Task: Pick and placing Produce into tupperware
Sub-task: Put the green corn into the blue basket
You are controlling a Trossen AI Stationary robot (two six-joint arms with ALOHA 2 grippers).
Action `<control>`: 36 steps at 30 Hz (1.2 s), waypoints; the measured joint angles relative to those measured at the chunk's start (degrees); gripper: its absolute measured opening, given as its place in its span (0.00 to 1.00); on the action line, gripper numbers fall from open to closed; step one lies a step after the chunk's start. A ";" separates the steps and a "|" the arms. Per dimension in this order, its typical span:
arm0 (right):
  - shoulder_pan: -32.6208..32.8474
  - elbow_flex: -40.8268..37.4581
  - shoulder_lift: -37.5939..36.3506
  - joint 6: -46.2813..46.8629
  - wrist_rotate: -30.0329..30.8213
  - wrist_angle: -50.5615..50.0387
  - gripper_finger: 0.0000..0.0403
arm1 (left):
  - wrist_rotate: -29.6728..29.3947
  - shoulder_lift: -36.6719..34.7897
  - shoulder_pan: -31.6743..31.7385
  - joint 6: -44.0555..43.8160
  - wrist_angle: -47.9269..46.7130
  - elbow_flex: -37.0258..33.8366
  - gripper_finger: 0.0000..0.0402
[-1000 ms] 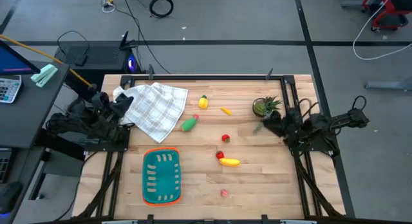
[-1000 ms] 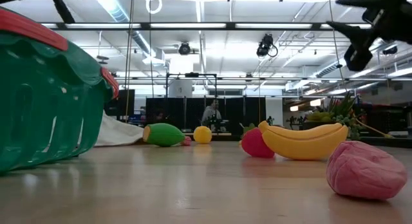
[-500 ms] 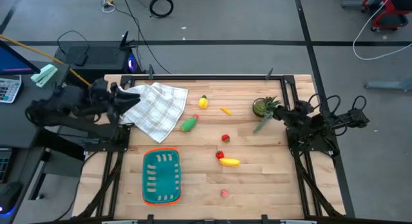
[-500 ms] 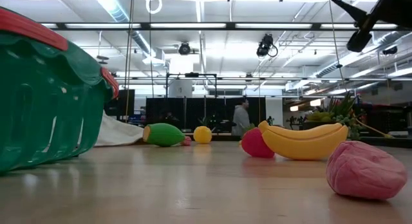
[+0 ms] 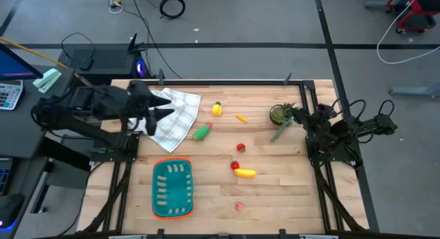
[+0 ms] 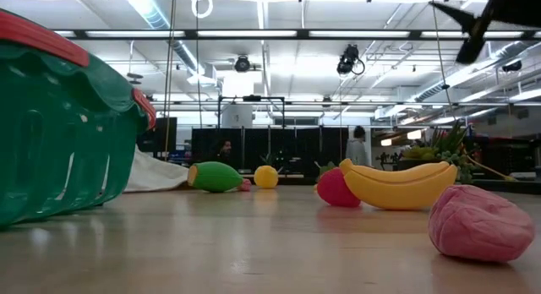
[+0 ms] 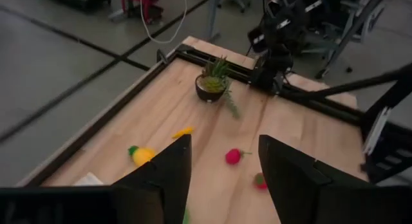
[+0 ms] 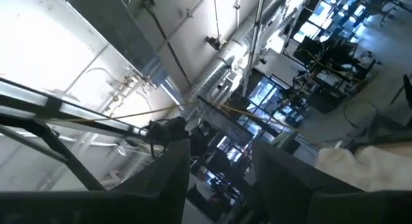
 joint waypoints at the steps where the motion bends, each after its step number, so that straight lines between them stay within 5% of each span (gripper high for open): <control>1: 0.00 2.26 1.56 -1.77 0.01 -0.35 0.44 | 1.05 1.04 0.38 -0.84 0.00 0.83 0.48; 8: 0.00 28.76 17.49 -17.23 -5.00 -16.47 0.44 | 3.14 4.70 2.45 -1.18 -0.21 3.37 0.52; 15: 0.00 61.92 37.87 -16.69 -2.55 -64.10 0.44 | 5.14 4.80 3.35 -1.61 -0.23 3.38 0.56; 20: -0.35 78.43 51.24 -9.71 -0.26 -86.33 0.44 | 5.13 4.79 3.35 -1.64 -0.21 3.38 0.55; 27: -3.70 89.26 63.82 -8.28 -0.61 -101.69 0.48 | 5.13 4.73 3.35 -1.24 -0.17 3.37 0.56; 36: -9.46 89.65 71.91 -6.59 -8.34 -104.54 0.64 | 5.11 5.05 3.35 -1.28 1.39 3.35 0.53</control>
